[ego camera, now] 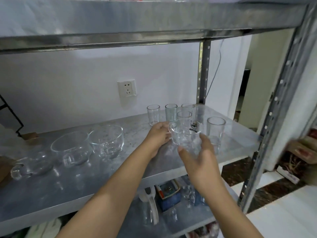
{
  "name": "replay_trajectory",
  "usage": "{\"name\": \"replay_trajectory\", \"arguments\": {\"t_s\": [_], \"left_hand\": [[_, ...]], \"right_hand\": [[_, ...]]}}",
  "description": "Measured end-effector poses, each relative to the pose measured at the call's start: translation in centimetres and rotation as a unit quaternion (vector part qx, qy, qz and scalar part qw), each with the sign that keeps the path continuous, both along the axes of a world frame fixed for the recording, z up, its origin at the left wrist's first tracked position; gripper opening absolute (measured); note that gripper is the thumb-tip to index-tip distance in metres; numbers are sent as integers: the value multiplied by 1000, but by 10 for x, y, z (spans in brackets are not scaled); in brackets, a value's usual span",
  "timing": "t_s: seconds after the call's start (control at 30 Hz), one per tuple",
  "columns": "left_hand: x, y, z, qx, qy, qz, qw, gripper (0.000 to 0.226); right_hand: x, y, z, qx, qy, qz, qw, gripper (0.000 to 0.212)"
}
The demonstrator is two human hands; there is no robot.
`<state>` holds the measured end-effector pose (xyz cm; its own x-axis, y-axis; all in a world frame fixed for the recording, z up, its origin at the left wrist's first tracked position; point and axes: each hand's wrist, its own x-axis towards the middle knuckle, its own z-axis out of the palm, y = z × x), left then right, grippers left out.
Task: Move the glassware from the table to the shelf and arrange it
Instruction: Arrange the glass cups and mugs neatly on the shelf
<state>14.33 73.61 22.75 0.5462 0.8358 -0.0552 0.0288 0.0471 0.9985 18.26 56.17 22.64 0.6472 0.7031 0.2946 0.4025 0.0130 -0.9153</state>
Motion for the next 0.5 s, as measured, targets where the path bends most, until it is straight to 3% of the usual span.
{"name": "replay_trajectory", "arguments": {"t_s": [0.1, 0.33, 0.4, 0.5], "left_hand": [[-9, -4, -2, -3, 3, 4, 1000, 23], [-54, -32, -1, 88, 24, 14, 996, 9], [-74, -38, -1, 116, 53, 26, 991, 7], [-102, -47, 2, 153, 84, 44, 984, 14]], "right_hand": [[-2, 12, -4, -5, 62, -9, 998, 83], [-2, 25, -8, 11, 79, 17, 997, 80], [-7, 26, -7, -9, 65, 30, 997, 86], [-14, 34, -3, -8, 83, 78, 993, 78]]}}
